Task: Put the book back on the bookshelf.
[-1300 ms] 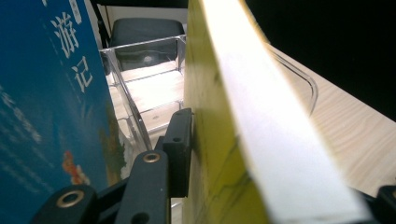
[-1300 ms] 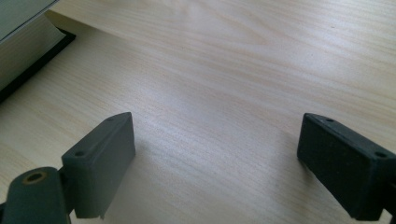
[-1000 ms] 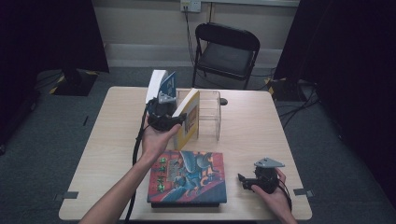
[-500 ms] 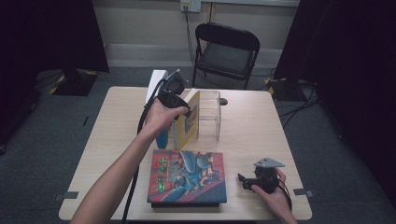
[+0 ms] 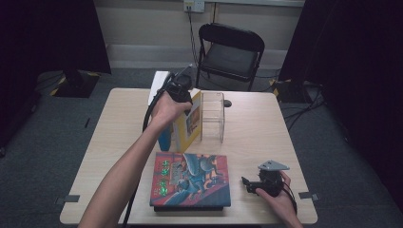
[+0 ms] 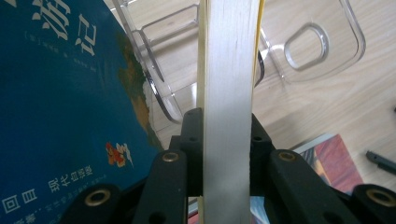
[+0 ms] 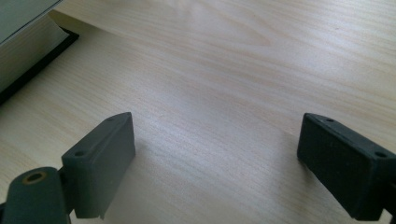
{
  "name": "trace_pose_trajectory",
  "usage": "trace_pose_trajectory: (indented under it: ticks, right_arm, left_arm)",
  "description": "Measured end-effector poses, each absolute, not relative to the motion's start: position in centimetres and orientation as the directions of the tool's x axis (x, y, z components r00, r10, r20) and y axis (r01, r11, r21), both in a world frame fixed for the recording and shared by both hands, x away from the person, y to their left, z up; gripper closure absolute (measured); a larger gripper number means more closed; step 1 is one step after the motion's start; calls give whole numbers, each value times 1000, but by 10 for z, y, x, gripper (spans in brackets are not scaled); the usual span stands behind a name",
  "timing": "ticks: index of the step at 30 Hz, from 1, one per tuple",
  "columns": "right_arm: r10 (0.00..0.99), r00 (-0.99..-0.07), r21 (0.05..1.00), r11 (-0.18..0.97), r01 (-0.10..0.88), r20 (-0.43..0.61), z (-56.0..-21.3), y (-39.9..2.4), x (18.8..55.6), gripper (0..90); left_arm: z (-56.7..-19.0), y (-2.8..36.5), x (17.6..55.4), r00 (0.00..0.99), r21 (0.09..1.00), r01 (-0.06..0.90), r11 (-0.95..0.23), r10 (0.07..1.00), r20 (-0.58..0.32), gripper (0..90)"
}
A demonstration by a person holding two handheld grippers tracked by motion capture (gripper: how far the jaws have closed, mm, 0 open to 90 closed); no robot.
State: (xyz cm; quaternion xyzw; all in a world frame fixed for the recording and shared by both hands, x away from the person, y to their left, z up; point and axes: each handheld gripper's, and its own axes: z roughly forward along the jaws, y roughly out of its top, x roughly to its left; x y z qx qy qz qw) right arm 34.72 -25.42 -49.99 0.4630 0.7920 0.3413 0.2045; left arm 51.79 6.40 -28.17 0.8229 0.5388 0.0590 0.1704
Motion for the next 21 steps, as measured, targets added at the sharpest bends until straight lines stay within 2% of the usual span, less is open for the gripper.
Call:
trace_pose_trajectory:
  ticks: [9, 21]
  right_arm:
    - [873, -488, 730, 338, 595, -7, -500, -254, 347, 110]
    - [872, -490, 729, 339, 594, -6, -500, -254, 347, 110]
  left_arm:
    - [-282, 65, 539, 347, 361, 887, -288, 932, -108, 756]
    - [-284, 57, 556, 314, 399, 882, -251, 944, -100, 756]
